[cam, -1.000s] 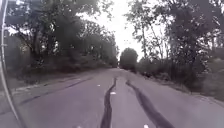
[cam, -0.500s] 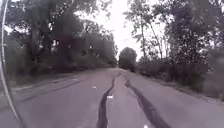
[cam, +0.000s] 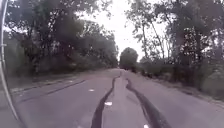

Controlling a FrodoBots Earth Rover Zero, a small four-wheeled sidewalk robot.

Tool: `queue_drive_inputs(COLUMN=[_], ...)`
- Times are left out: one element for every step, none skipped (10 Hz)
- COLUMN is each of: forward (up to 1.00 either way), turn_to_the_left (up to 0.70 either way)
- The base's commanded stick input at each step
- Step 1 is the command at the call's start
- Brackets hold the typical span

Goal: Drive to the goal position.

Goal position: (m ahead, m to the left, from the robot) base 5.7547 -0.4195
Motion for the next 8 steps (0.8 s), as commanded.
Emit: queue_drive_inputs(forward=[0.70,0.70,0.70,0.70,0.70,0.70,0.70,0.70], turn_to_the_left=[0.00,0.00,0.00,0.00,0.00,0.00,0.00,0.00])
